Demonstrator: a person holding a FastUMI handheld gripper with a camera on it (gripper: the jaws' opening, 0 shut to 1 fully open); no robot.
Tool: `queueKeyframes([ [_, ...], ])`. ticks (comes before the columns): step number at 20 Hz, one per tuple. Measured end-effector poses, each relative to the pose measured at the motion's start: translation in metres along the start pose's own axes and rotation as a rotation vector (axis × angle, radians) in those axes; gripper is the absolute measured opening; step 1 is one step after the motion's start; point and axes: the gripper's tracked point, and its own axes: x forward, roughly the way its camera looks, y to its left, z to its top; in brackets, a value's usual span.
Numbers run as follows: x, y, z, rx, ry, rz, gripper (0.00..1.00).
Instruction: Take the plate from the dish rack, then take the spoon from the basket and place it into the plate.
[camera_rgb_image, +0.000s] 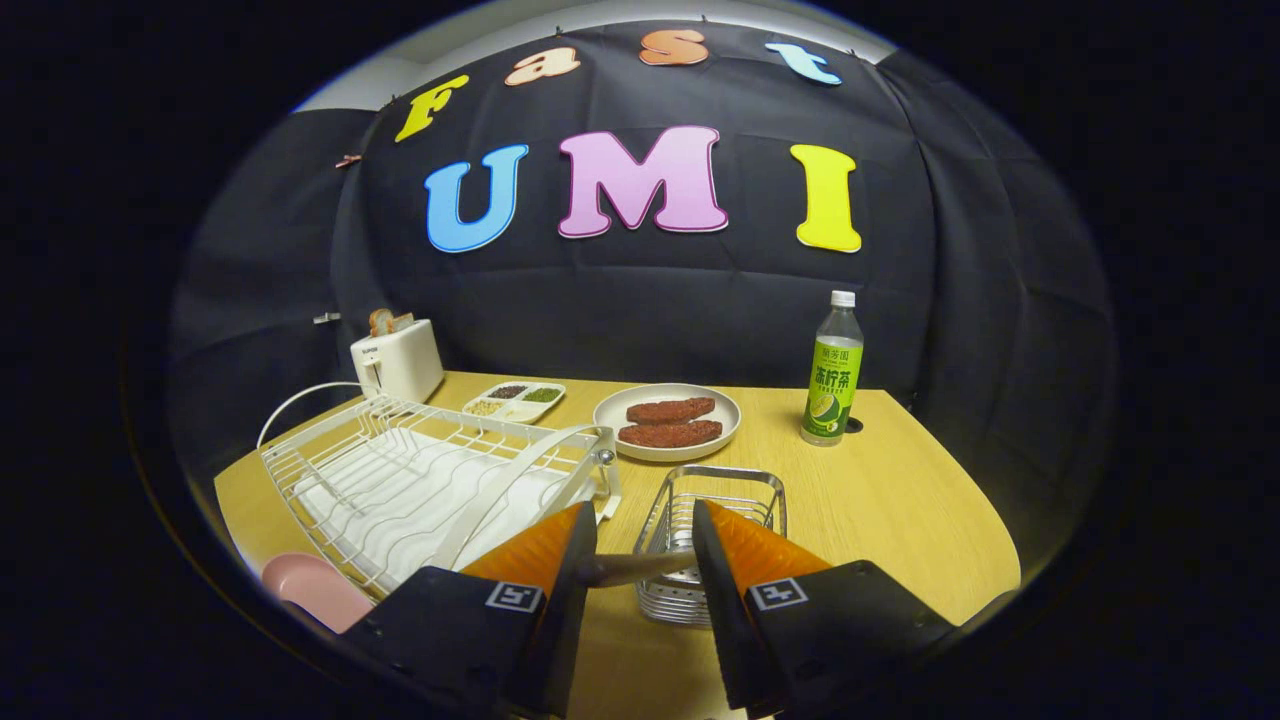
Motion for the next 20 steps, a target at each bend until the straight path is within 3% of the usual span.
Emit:
queueKeyframes([
  [2,0.003,-0.003,0.002,-0.002,0.003,-0.002,0.6],
  [3,0.003,-0.005,0.005,-0.006,-0.003,-0.006,0.46],
  [4,0.006,-0.005,0.005,-0.012,0.003,-0.009,0.41],
  [14,0.009,-0.008,-0.004,-0.043,0.02,0.01,0.44],
  [17,0.011,-0.004,-0.002,-0.089,0.004,0.015,0.31],
  [20,0.011,-0.004,-0.002,-0.098,0.001,0.008,0.28],
])
